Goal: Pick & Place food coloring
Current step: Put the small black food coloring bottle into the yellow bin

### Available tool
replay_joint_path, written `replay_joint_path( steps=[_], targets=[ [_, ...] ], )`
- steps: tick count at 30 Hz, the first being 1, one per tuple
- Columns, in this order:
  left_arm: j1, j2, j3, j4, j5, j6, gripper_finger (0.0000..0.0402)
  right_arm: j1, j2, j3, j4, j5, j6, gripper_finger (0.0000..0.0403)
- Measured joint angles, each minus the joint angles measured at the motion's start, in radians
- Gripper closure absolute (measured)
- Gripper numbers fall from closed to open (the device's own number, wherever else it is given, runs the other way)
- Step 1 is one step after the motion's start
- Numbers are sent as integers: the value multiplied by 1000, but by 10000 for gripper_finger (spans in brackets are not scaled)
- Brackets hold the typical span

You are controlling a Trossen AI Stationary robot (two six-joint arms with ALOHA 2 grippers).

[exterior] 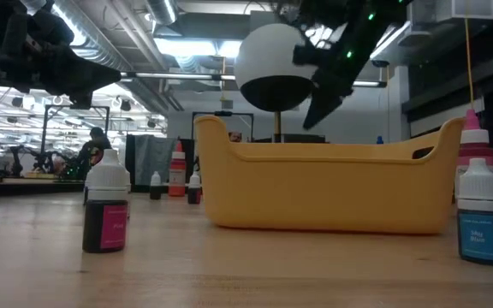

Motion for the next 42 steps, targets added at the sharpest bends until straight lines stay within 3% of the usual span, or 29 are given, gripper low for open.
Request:
replay_joint_path(
  steps=[7,17,21,27,42],
  targets=[
    [0,0,0,0,0,0,391,-20,106,0,9,-56,22,200],
    [0,0,0,0,0,0,391,-35,204,0,93,-57,20,200],
    [0,0,0,0,0,0,393,-71,215,0,104,-59,22,200],
    [0,0,0,0,0,0,393,-117,224,0,127,-154,26,200],
    [0,0,0,0,0,0,393,-109,224,-8,129,-206,47,200]
  ],
)
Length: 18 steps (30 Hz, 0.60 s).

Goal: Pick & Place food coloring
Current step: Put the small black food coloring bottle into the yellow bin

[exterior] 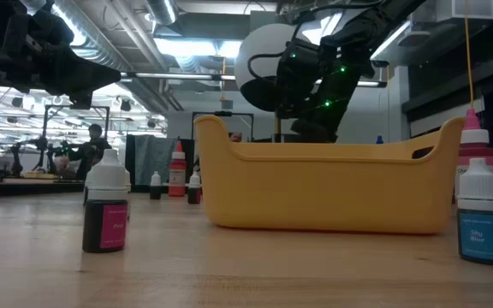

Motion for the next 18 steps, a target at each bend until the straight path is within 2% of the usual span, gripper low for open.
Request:
replay_joint_path(
  steps=[11,18],
  targets=[
    [0,0,0,0,0,0,389,-2,0,-19,30,0,-2,201],
    [0,0,0,0,0,0,392,-3,39,-19,43,0,-4,220]
  ],
)
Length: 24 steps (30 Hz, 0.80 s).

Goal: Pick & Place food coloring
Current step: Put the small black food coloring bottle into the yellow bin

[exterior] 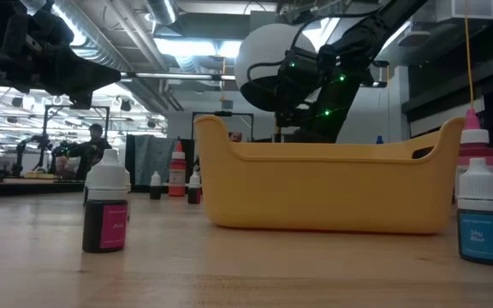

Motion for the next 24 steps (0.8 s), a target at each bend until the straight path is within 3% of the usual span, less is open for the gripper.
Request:
replay_joint_path(
  steps=[14,24],
  targets=[
    [0,0,0,0,0,0,390,0,6,0,18,1,-3,261],
    [0,0,0,0,0,0,391,0,5,0,19,1,2,320]
  ],
)
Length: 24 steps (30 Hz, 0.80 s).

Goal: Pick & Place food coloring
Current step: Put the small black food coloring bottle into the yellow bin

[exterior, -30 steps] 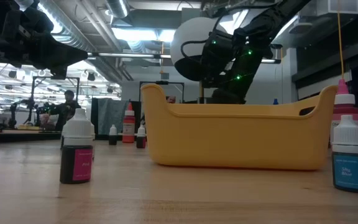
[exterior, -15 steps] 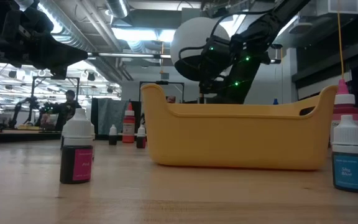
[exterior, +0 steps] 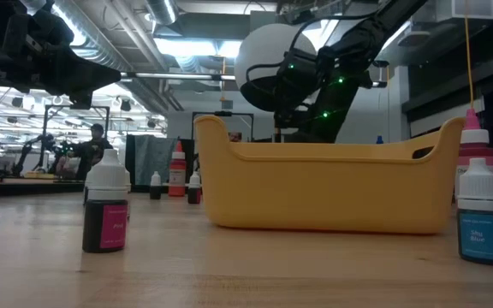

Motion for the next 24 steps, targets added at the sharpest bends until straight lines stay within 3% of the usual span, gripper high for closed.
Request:
replay_joint_path(
  steps=[5,24],
  targets=[
    [0,0,0,0,0,0,389,0,-1,1,1,0,0,341],
    [0,0,0,0,0,0,393,24,-4,2,-8,6,-2,340]
  ],
)
